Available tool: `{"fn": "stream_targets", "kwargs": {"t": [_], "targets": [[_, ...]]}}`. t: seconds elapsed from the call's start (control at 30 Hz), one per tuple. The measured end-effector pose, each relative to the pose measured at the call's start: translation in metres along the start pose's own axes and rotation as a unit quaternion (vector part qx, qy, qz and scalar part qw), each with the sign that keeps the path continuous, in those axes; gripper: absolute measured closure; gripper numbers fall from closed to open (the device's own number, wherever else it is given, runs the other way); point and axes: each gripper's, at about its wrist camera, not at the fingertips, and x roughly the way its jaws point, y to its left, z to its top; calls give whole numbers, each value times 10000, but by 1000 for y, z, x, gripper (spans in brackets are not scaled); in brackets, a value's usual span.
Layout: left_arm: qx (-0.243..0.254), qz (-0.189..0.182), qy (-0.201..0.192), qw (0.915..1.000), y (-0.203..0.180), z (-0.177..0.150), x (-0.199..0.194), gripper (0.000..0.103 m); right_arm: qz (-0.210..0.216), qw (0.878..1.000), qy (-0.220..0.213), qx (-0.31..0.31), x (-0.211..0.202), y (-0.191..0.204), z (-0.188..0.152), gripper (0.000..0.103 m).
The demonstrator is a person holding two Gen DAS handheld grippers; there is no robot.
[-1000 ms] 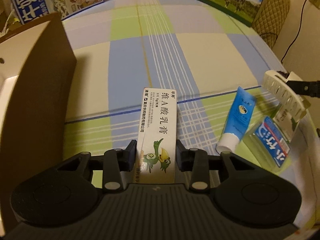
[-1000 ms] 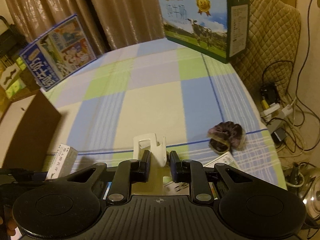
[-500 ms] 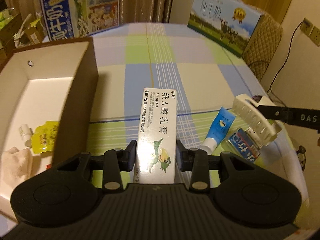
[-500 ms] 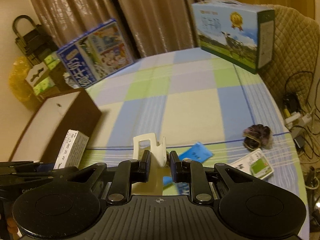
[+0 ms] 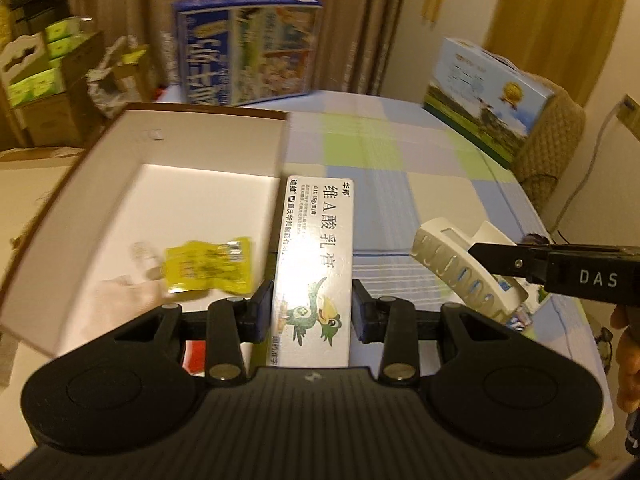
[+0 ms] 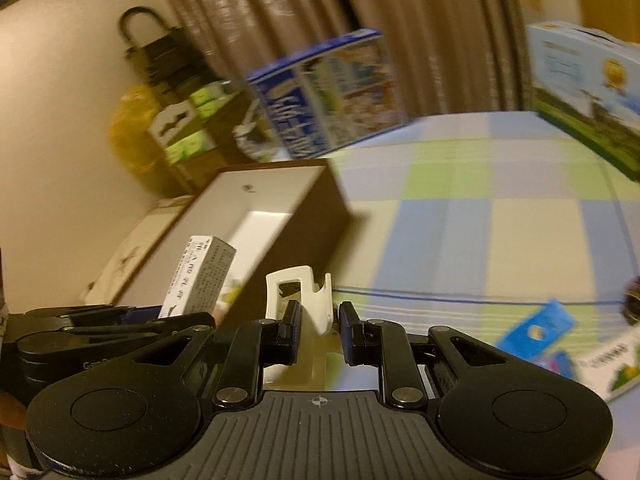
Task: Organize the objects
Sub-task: 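Carry the ointment box and white clip over the brown box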
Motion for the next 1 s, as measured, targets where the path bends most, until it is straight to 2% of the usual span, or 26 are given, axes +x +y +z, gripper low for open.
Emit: {"fn": "stream_targets", "kwargs": {"t": [0.2,0.43,0.7,1.0], "targets": [[-206,334,-128,9991,50,1,-19,69,251,9993,58,-262,34,41,9,86],[-207,625,-119,9978,98,11,-17,69,249,9982,183,-508,80,76,22,86],[-67,689,11,9976,132,31,10,69,102,9969,266,-733,124,96,36,86],[100,618,338,9975,156,56,61,69,-282,9937,481,-976,182,97,50,86]]}}
